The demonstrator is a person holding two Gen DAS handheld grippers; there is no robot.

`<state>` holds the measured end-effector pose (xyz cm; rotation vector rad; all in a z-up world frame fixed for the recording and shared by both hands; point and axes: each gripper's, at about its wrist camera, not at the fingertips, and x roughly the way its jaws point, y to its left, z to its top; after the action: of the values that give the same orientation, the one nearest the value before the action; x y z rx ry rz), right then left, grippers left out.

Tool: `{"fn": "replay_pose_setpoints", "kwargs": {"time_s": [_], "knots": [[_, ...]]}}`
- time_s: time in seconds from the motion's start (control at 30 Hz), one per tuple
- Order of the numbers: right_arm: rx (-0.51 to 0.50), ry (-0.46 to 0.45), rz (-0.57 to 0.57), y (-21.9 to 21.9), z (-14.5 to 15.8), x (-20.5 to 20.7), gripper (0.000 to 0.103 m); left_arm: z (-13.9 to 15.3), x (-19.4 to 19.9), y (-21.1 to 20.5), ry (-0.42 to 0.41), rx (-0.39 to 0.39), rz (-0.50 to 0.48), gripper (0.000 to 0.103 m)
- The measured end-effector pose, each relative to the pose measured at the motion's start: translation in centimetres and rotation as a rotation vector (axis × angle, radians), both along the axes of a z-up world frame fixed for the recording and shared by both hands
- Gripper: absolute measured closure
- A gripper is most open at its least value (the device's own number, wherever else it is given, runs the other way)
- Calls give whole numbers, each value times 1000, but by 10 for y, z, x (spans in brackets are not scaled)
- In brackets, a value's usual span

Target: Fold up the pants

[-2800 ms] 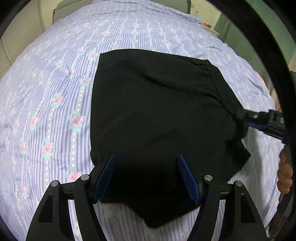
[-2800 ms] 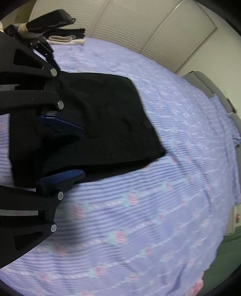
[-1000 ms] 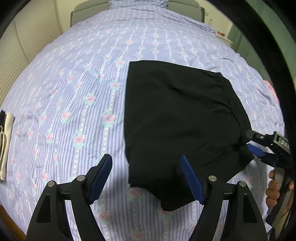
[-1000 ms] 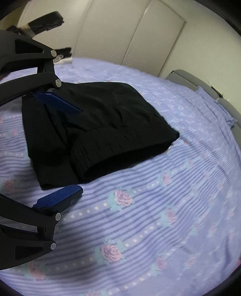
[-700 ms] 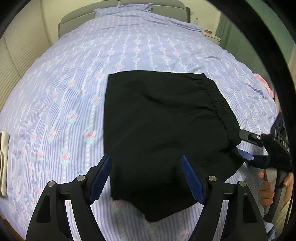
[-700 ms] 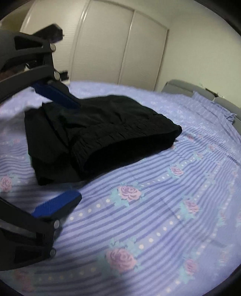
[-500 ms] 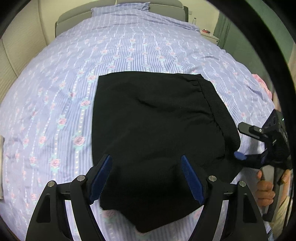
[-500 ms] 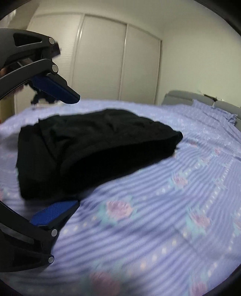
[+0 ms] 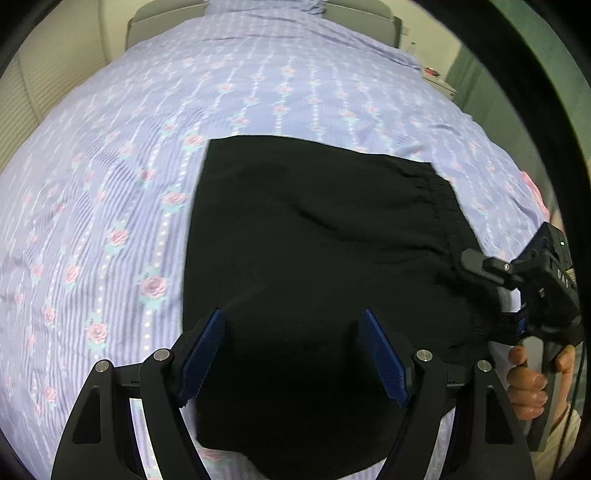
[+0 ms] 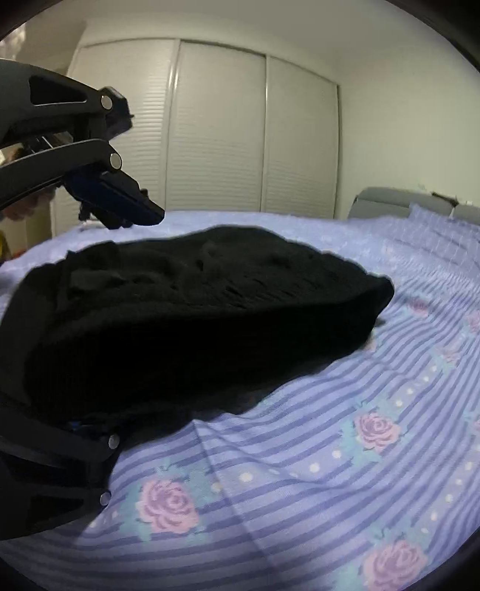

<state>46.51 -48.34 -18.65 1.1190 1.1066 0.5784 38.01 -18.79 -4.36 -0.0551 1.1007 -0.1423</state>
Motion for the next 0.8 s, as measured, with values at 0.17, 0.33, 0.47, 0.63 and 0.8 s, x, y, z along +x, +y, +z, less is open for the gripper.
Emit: {"fn": "replay_pose_setpoints", "kwargs": {"time_s": [0.17, 0.33, 0.47, 0.63, 0.8], "knots": [[-101, 55, 17, 13, -1, 9, 65, -6, 6, 20, 5, 18, 25, 27], [-290, 63, 29, 30, 19, 8, 73, -10, 13, 41, 25, -43, 52, 27], [-498, 40, 63, 50, 41, 12, 73, -18, 22, 56, 51, -92, 60, 26], [-659, 37, 107, 70, 51, 16, 74, -27, 30, 72, 84, -154, 52, 22], [-652, 48, 99, 77, 50, 22, 74, -39, 34, 76, 126, -238, 25, 22]]}}
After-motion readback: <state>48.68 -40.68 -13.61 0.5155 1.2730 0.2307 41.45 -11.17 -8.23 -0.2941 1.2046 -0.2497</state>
